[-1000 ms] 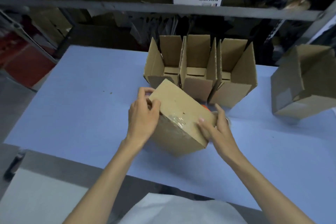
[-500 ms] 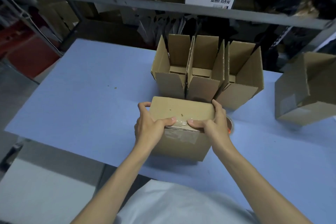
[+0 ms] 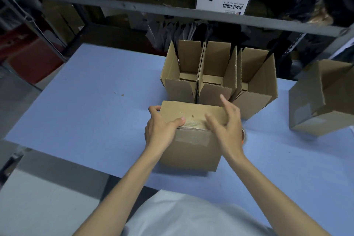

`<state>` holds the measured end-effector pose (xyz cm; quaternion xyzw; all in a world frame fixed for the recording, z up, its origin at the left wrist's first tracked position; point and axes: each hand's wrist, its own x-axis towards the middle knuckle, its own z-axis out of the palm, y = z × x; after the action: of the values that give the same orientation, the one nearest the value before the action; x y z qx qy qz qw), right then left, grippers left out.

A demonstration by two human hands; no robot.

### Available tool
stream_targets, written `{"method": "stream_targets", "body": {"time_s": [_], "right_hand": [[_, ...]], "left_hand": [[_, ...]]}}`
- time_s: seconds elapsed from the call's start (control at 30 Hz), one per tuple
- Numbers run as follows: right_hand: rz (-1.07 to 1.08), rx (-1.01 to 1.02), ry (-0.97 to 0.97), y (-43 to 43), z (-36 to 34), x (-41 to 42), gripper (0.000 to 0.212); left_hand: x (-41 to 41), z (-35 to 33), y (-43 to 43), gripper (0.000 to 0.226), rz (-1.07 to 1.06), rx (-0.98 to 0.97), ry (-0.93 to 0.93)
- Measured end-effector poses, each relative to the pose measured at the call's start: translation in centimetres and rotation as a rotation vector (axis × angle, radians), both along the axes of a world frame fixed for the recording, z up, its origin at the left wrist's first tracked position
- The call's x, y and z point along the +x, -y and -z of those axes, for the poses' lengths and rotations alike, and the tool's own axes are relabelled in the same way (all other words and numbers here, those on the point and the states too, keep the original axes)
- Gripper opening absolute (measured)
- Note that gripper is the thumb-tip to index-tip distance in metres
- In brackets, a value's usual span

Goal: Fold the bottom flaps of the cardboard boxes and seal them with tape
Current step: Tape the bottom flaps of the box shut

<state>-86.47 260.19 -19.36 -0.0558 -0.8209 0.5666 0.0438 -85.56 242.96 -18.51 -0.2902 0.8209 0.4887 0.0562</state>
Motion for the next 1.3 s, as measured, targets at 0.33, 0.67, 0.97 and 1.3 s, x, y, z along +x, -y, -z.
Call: {"method": "stream_targets", "body": {"time_s": [0.33, 0.67, 0.97, 1.3], "right_hand": [[-0.220, 0.399, -0.500, 0.5, 1.3, -0.4, 0.004], [-0.448, 0.659, -0.646, -1.5, 3.4, -1.3, 0.044], [-0.191, 0.525, -0.482, 0.6, 2.8, -1.2, 0.045], [-0.364, 0.711, -0.423, 0.0, 2.7, -1.2, 0.072]], "left_hand": [[0.3, 0.9, 0.8, 0.007, 0.486, -0.440, -0.674], [-0.5, 2.1, 1.8, 0.014, 0.508, -0.469, -0.659], [-0.3, 2.3, 1.6, 0.045, 0.571, -0.390, -0.601], [-0.9, 1.6, 1.6, 0.027, 0.561, -0.450, -0.584]]}}
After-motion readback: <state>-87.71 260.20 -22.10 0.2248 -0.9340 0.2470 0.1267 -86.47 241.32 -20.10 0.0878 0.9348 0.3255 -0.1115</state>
